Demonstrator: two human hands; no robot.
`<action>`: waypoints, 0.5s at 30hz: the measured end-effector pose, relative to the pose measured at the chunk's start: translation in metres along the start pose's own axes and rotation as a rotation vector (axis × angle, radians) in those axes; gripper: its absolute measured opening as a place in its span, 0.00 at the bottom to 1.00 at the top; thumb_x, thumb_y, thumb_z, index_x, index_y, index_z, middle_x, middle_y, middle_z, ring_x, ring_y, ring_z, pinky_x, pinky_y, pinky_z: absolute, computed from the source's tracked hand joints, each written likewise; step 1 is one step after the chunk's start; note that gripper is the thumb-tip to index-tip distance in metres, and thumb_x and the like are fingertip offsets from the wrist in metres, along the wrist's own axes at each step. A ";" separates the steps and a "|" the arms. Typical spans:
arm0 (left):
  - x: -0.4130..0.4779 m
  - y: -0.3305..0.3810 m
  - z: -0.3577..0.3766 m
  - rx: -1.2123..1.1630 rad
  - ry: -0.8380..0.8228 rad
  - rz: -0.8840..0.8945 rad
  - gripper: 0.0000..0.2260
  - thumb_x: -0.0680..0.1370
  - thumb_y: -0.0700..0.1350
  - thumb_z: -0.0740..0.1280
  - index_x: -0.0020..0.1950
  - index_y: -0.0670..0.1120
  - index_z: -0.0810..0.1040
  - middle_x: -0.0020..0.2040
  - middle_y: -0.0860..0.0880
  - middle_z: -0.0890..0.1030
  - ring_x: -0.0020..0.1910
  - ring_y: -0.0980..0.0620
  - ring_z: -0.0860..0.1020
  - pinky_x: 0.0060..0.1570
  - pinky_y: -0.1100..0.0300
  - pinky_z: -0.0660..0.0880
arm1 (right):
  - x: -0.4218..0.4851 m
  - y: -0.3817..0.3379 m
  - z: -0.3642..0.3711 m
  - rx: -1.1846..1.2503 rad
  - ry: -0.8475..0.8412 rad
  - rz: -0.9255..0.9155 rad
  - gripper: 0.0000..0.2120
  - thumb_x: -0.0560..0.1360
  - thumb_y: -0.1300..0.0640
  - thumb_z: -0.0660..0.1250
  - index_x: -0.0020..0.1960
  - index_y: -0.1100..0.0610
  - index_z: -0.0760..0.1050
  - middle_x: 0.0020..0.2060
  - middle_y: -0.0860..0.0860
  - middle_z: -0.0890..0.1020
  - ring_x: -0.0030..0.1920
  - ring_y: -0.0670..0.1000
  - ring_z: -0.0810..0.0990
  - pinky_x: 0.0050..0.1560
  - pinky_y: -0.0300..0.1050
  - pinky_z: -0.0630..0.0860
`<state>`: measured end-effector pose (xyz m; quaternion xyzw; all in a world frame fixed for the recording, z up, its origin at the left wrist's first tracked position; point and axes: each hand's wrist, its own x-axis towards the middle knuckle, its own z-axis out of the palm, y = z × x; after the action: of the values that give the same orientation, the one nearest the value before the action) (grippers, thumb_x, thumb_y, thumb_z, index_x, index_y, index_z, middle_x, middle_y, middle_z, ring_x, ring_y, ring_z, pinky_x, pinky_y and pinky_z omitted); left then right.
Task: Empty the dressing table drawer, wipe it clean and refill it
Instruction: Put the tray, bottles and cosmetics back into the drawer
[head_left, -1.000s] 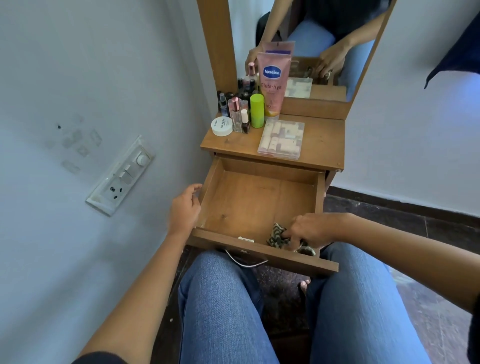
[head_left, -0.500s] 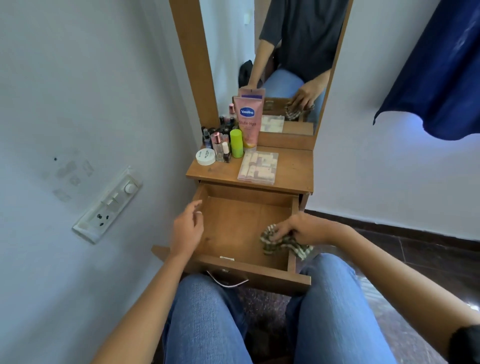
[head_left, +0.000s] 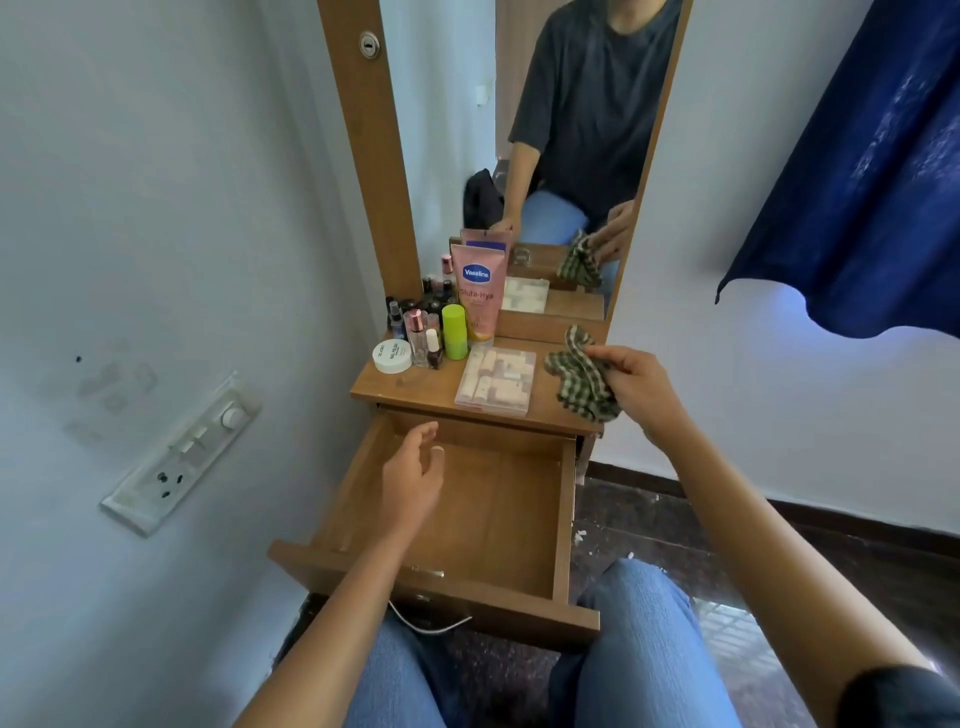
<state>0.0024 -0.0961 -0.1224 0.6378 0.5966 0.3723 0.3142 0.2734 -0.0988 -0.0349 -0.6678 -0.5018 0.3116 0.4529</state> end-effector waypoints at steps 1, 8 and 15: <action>0.002 0.003 0.004 -0.011 -0.010 -0.024 0.15 0.80 0.43 0.62 0.67 0.46 0.72 0.64 0.50 0.76 0.62 0.54 0.74 0.55 0.67 0.66 | 0.010 0.001 0.004 -0.156 0.043 -0.036 0.19 0.78 0.67 0.56 0.63 0.54 0.77 0.60 0.54 0.79 0.59 0.53 0.77 0.57 0.42 0.75; 0.016 0.015 0.028 -0.140 -0.051 -0.196 0.16 0.80 0.45 0.62 0.68 0.46 0.71 0.62 0.50 0.77 0.58 0.55 0.75 0.53 0.65 0.67 | 0.032 0.054 0.047 -0.791 -0.254 -0.104 0.26 0.81 0.48 0.55 0.75 0.58 0.59 0.75 0.57 0.60 0.75 0.58 0.57 0.72 0.53 0.58; 0.041 0.015 0.048 -0.518 -0.054 -0.474 0.10 0.79 0.46 0.63 0.60 0.47 0.74 0.56 0.49 0.79 0.55 0.53 0.77 0.58 0.57 0.74 | 0.043 0.065 0.053 -0.872 -0.232 -0.121 0.27 0.82 0.49 0.54 0.78 0.57 0.52 0.77 0.53 0.52 0.77 0.52 0.49 0.76 0.47 0.48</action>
<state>0.0515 -0.0548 -0.1312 0.3904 0.6054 0.4108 0.5588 0.2658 -0.0481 -0.1141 -0.7262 -0.6718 0.1169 0.0878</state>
